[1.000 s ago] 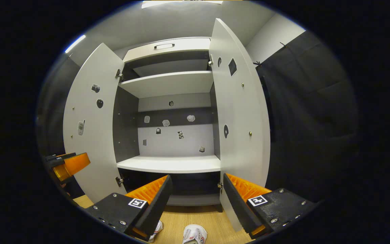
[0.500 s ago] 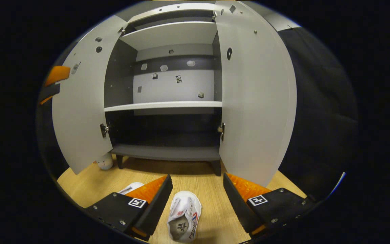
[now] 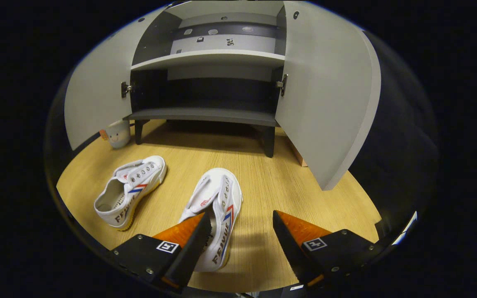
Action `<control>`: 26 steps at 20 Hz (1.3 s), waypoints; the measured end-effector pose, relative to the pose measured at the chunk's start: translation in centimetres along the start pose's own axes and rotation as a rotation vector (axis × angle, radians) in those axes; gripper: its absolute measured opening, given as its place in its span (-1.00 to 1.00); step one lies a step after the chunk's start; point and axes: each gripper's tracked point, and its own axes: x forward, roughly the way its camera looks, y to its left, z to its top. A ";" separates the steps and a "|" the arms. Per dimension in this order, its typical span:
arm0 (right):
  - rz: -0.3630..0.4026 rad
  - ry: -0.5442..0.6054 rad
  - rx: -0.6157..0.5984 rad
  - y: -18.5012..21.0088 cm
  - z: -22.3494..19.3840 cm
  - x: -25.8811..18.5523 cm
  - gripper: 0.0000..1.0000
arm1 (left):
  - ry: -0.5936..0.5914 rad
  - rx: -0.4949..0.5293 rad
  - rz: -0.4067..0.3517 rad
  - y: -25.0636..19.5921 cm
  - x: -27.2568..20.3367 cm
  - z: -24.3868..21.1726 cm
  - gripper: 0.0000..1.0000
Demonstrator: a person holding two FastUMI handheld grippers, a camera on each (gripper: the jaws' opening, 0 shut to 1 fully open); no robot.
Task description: Grab one shoe with the right hand and put it into the shoe cabinet, grab the other shoe with the left hand and put it into the shoe cabinet; then close the right door with the right hand and the left door with the left hand.
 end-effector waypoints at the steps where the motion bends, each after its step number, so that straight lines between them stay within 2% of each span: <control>1: -0.003 0.010 -0.005 0.0 -0.4 0.6 0.87 | 0.004 -0.004 -0.004 -0.2 0.0 -0.1 0.92; 6: 0.028 -0.004 0.018 0.7 0.3 4.9 0.77 | 0.017 -0.002 -0.008 -0.2 0.0 -0.6 0.93; 11: 0.056 0.000 0.013 1.2 0.5 7.7 0.42 | 0.022 0.003 0.001 0.2 -0.2 -0.7 0.93; 13: 0.072 -0.007 0.023 1.9 0.6 7.8 0.07 | 0.024 0.009 0.007 0.3 -0.2 -0.8 0.93; 15: 0.019 -0.028 -0.002 0.7 0.6 8.1 -0.60 | 0.028 0.008 0.008 0.3 -0.2 -1.0 0.93; 17: 0.016 -0.028 0.013 0.8 0.6 8.1 -0.93 | 0.030 0.008 0.008 0.3 -0.1 -1.1 0.93; 21: 0.043 -0.043 0.077 1.1 2.1 6.8 -0.96 | 0.035 0.004 0.004 0.2 0.3 -1.3 0.93; 22: 0.034 -0.073 0.070 1.0 3.3 5.7 -0.96 | 0.036 0.005 0.004 0.2 0.4 -1.4 0.87; 23: 0.021 -0.104 0.062 0.8 4.8 4.4 -0.96 | 0.037 0.005 0.004 0.1 0.6 -1.5 0.93; 24: 0.023 -0.136 0.058 1.1 6.5 3.0 -0.96 | 0.038 0.005 0.003 0.1 0.6 -1.6 0.87; 26: 0.051 -0.197 0.076 2.1 10.4 -0.4 -0.96 | 0.042 0.010 0.000 0.0 0.9 -1.9 0.93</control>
